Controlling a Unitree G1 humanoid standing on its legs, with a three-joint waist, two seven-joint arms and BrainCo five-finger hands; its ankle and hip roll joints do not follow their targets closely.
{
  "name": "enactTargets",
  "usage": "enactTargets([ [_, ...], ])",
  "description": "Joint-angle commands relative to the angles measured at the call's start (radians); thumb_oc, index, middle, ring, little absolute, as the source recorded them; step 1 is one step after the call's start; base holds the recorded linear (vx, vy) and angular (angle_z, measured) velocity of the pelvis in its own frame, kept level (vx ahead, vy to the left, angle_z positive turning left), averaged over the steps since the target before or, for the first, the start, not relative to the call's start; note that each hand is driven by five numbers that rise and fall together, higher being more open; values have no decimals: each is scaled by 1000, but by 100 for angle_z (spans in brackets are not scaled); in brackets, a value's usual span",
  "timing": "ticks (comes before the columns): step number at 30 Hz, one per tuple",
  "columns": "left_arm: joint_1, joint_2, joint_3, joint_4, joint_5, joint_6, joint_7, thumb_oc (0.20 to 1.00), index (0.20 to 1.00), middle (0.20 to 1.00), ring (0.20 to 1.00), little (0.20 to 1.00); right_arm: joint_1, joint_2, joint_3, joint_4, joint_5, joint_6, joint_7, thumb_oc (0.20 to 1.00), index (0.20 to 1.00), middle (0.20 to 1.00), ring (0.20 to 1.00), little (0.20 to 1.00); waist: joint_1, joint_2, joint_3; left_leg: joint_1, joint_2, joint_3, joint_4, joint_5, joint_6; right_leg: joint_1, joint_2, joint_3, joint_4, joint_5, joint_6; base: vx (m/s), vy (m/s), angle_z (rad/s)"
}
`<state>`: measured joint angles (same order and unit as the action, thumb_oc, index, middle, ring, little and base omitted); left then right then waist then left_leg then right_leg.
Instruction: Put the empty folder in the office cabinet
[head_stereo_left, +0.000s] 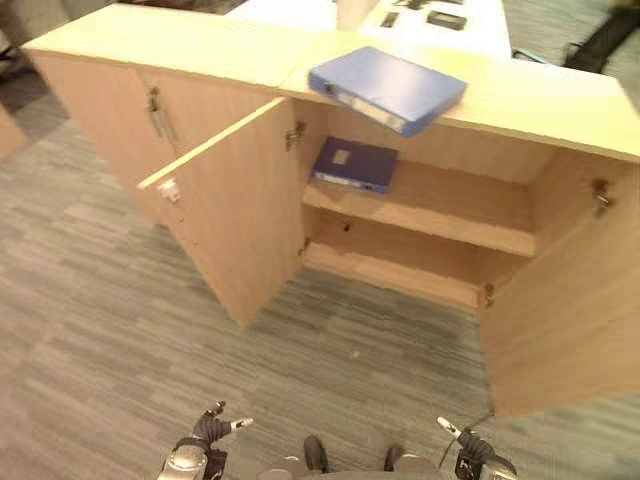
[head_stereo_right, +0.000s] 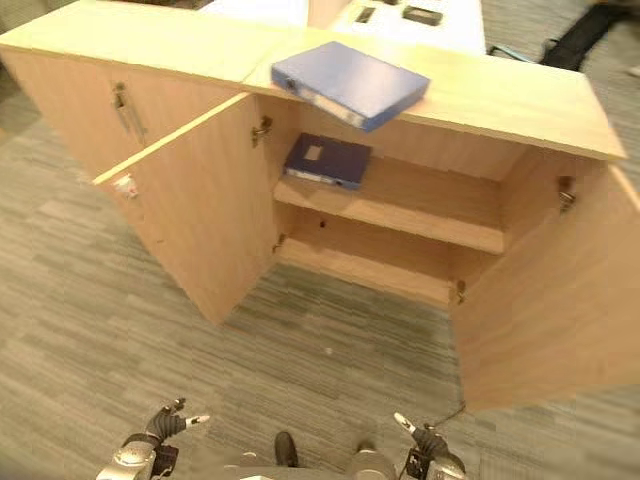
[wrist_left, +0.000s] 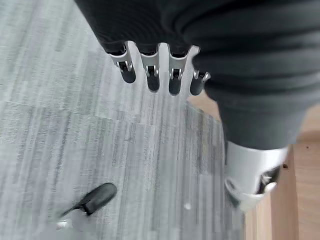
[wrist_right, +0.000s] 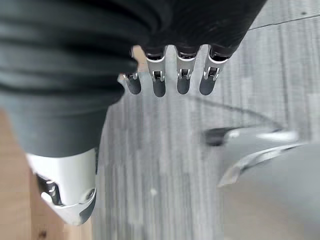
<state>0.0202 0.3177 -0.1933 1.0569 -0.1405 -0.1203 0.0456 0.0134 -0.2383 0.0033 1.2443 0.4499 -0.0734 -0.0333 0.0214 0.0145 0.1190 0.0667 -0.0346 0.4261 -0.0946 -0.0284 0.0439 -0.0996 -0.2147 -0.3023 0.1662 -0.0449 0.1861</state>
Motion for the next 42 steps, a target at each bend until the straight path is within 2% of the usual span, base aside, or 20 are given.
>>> enactTargets([
  [1, -53, -7, 22, 3, 15, -22, -12, 1000, 1000, 1000, 1000, 1000, -26, -66, 9, -8, -21, -7, -2, 1000, 1000, 1000, 1000, 1000, -6, 10, 35, 46, 110, -152, 50, -3, -104, 111, 74, 65, -124, 40, -31, 127, -48, -31],
  [9, -53, -33, 19, 20, 6, -21, -11, 1000, 1000, 1000, 1000, 1000, -9, -88, 10, -2, -31, -3, 7, 1000, 1000, 1000, 1000, 1000, -42, 39, 32, 72, 152, -145, 90, -7, -143, 158, 104, 99, -164, 28, -54, 77, -98, -18],
  [11, -52, -36, 16, 17, 3, -20, -12, 1000, 1000, 1000, 1000, 1000, -10, -95, 20, 2, -39, -2, 13, 1000, 1000, 1000, 1000, 1000, -47, 39, 40, 58, 176, -144, 158, -10, -158, 166, 114, 111, -167, 15, -65, 37, -151, -16],
  [14, -64, -37, 7, 3, -11, -18, -10, 1000, 1000, 1000, 1000, 1000, -2, -110, 18, -1, -34, -1, 13, 1000, 1000, 1000, 1000, 1000, -46, 26, 81, -53, 239, -163, 404, 54, -184, 201, 124, 125, -167, -5, -105, -21, -199, -19],
  [16, -60, -40, 7, -3, -13, -17, -10, 1000, 1000, 1000, 1000, 1000, -1, -121, 16, 5, -35, 3, 10, 1000, 1000, 1000, 1000, 1000, -43, 20, 92, -78, 246, -178, 484, 77, -182, 235, 136, 135, -176, -21, -123, 102, -101, -9],
  [17, -58, -43, 6, -2, -21, -19, -5, 1000, 1000, 1000, 1000, 1000, -3, -131, 15, 12, -35, 10, 8, 1000, 1000, 1000, 1000, 1000, -30, 20, 95, -110, 230, -225, 479, 90, -174, 254, 133, 153, -179, -28, -123, 119, -20, -30],
  [18, -58, -43, 6, -2, -21, -19, -5, 1000, 1000, 1000, 1000, 1000, -3, -131, 15, 12, -35, 11, 8, 1000, 1000, 1000, 1000, 1000, -31, 19, 96, -110, 228, -226, 480, 88, -173, 256, 132, 152, -179, -29, -122, 165, 54, -45],
  [20, -55, -46, 0, 0, -24, -20, -7, 1000, 1000, 1000, 1000, 1000, -2, -142, 17, 10, -41, 10, 10, 1000, 1000, 1000, 1000, 1000, -15, 20, 89, -118, 210, -288, 349, 66, -169, 273, 124, 170, -190, -37, -105, 147, 84, -43],
  [21, -54, -46, 0, 0, -24, -20, -6, 1000, 1000, 1000, 1000, 1000, -1, -142, 16, 10, -41, 10, 10, 1000, 1000, 1000, 1000, 1000, -15, 18, 90, -114, 207, -287, 344, 68, -168, 275, 122, 169, -191, -38, -104, 142, 87, -33],
  [22, -55, -45, -1, 1, -26, -22, -6, 1000, 1000, 1000, 1000, 1000, -3, -146, 16, 10, -44, 9, 11, 1000, 1000, 1000, 1000, 1000, -5, 20, 88, -123, 199, -320, 272, 78, -172, 286, 120, 176, -195, -45, -97, 155, 84, -19],
  [24, -59, -46, -9, 9, -27, -21, -2, 1000, 1000, 1000, 1000, 1000, -4, -151, 18, 10, -48, 10, 8, 1000, 1000, 1000, 1000, 1000, 14, 33, 93, -158, 197, -393, 162, 150, -186, 307, 128, 198, -186, -68, -95, 268, 122, -6],
  [25, -61, -46, -5, 20, -32, -23, 2, 1000, 1000, 1000, 1000, 1000, -9, -155, 20, 8, -55, 7, 5, 1000, 1000, 1000, 1000, 1000, 32, 37, 96, -202, 200, -453, 86, 188, -194, 328, 131, 230, -183, -89, -94, 244, 90, -5],
  [27, -61, -45, -5, 21, -32, -23, 2, 1000, 1000, 1000, 1000, 1000, -9, -155, 20, 8, -55, 7, 5, 1000, 1000, 1000, 1000, 1000, 31, 33, 99, -195, 196, -452, 80, 190, -194, 332, 128, 229, -182, -93, -94, 226, 90, -23],
  [28, -58, -44, 5, 40, -37, -27, 4, 1000, 1000, 1000, 1000, 1000, -13, -154, 22, 8, -61, 7, 3, 1000, 1000, 1000, 1000, 1000, 52, 28, 107, -277, 217, -478, 35, 208, -208, 374, 122, 282, -170, -134, -90, 280, 125, -37],
  [32, -48, -40, 14, 46, -36, -28, 3, 1000, 1000, 1000, 1000, 1000, -14, -151, 28, 6, -67, 7, 6, 1000, 1000, 1000, 1000, 1000, 68, 20, 106, -309, 245, -472, 28, 217, -217, 400, 114, 316, -164, -158, -85, 273, 177, -38],
  [34, -37, -32, 31, 56, -38, -29, 1, 1000, 1000, 1000, 1000, 1000, -20, -143, 37, 12, -75, 11, 12, 1000, 1000, 1000, 1000, 1000, 95, 13, 90, -333, 288, -478, 28, 240, -235, 441, 100, 362, -164, -193, -73, 420, 404, -58],
  [35, -33, -28, 42, 73, -30, -25, -3, 1000, 1000, 1000, 1000, 1000, -19, -133, 41, 14, -85, 13, 19, 1000, 1000, 1000, 1000, 1000, 109, 4, 69, -324, 315, -446, 27, 244, -242, 467, 77, 372, -170, -208, -48, 394, 469, -87],
  [37, -35, -25, 40, 84, -21, -24, -4, 1000, 1000, 1000, 1000, 1000, -14, -123, 35, 18, -84, 11, 21, 1000, 1000, 1000, 1000, 1000, 105, -2, 51, -320, 328, -409, 30, 262, -247, 463, 51, 367, -163, -206, -28, 303, 476, -52],
  [39, -44, -14, 33, 87, -5, -23, -6, 1000, 1000, 1000, 1000, 1000, -9, -105, 27, 19, -79, 13, 21, 1000, 1000, 1000, 1000, 1000, 103, -19, 30, -314, 329, -365, 42, 280, -245, 450, 15, 357, -153, -185, 1, 243, 414, 12],
  [42, -61, 1, 16, 79, 12, -23, -6, 1000, 1000, 1000, 1000, 1000, -8, -81, 20, 22, -73, 12, 18, 1000, 1000, 1000, 1000, 1000, 101, -50, 7, -306, 292, -317, 75, 269, -223, 409, -37, 346, -118, -74, 43, 197, 363, -8],
])
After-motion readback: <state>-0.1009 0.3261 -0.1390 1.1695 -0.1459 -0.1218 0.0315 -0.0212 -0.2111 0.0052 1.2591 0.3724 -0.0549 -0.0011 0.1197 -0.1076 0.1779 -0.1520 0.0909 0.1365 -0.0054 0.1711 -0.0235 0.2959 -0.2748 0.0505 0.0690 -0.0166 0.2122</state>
